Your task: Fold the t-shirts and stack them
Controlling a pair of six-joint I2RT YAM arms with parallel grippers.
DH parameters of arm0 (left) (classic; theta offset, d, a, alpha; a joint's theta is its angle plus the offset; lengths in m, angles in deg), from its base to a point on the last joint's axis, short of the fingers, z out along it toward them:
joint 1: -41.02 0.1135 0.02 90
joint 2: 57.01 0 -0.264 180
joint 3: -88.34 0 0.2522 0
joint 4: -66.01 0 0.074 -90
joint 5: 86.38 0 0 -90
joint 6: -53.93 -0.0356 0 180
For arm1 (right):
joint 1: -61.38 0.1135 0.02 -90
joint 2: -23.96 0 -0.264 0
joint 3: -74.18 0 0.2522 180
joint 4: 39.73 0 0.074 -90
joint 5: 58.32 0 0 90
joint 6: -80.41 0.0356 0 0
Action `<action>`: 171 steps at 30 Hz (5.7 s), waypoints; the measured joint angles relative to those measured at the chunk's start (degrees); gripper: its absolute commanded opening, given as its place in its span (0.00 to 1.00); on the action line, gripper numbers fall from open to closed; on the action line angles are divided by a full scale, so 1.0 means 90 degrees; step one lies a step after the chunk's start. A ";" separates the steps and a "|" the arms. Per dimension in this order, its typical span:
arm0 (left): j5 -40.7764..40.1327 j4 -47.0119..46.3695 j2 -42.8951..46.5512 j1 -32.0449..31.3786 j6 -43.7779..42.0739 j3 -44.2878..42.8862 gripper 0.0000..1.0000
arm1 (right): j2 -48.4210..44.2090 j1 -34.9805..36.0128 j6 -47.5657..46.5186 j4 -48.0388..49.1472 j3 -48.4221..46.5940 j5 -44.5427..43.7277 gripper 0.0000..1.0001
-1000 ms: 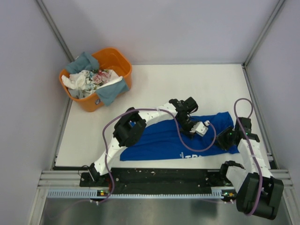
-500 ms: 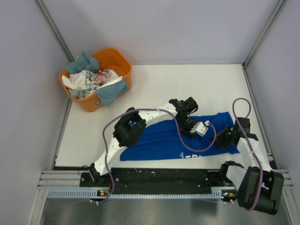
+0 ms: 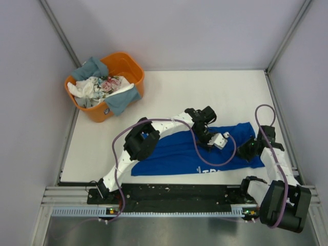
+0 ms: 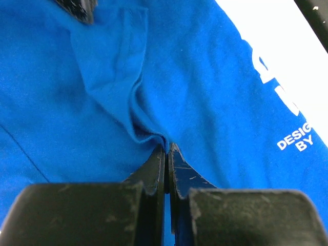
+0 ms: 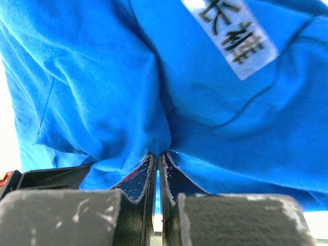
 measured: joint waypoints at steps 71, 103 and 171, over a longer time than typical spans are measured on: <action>-0.3495 0.0090 0.2820 0.3395 0.2072 0.4056 0.13 | 0.5226 0.0175 -0.1685 0.0325 -0.4602 -0.1659 0.07; -0.2181 0.1151 0.1787 0.2686 0.1496 -0.0158 0.52 | 0.2968 0.0542 -0.1809 -0.0070 -0.4629 -0.3133 0.59; -0.0971 0.0000 0.1987 0.0891 0.1962 0.2749 0.33 | 0.3356 0.2642 -0.1069 0.2897 -0.1889 0.0308 0.00</action>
